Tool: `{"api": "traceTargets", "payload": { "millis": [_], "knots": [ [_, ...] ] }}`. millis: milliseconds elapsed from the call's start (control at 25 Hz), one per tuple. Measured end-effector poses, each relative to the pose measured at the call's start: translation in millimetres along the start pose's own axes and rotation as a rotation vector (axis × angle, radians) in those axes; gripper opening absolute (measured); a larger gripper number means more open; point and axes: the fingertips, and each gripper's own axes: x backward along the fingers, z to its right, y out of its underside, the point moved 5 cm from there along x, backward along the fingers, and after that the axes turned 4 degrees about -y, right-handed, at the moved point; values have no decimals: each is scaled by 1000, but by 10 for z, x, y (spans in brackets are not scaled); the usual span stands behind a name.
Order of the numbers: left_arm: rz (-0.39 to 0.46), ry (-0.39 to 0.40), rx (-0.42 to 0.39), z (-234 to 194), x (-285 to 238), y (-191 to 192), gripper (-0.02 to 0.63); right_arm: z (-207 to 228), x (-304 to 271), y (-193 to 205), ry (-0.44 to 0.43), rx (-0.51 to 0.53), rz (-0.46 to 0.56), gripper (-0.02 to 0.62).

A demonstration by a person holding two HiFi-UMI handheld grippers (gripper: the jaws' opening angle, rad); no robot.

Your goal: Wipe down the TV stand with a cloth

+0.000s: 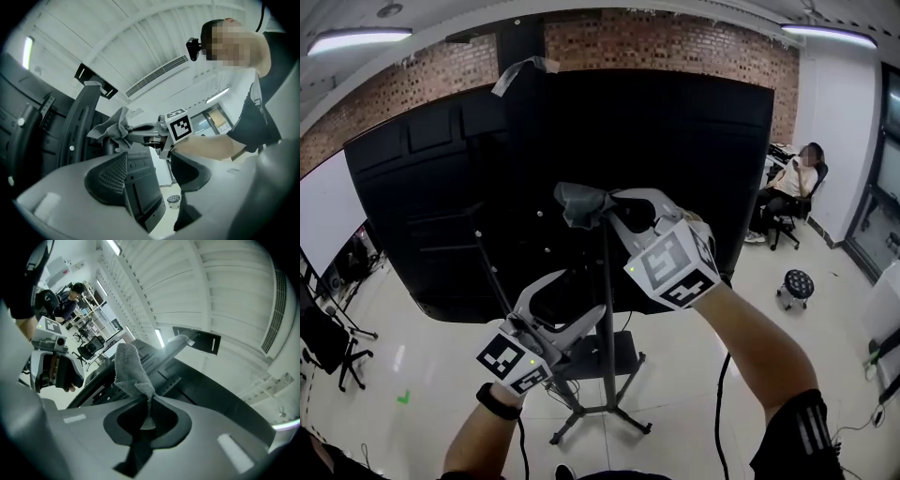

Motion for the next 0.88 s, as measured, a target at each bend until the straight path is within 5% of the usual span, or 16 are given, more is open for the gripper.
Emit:
{"api": "traceTargets", "payload": {
  "millis": [520, 880],
  "knots": [
    [-135, -90, 60, -17, 155, 657, 313, -601, -185, 667, -121, -14, -60, 23],
    [-197, -47, 159, 8, 326, 1130, 313, -1055, -224, 1086, -252, -258, -119, 23]
  ]
}}
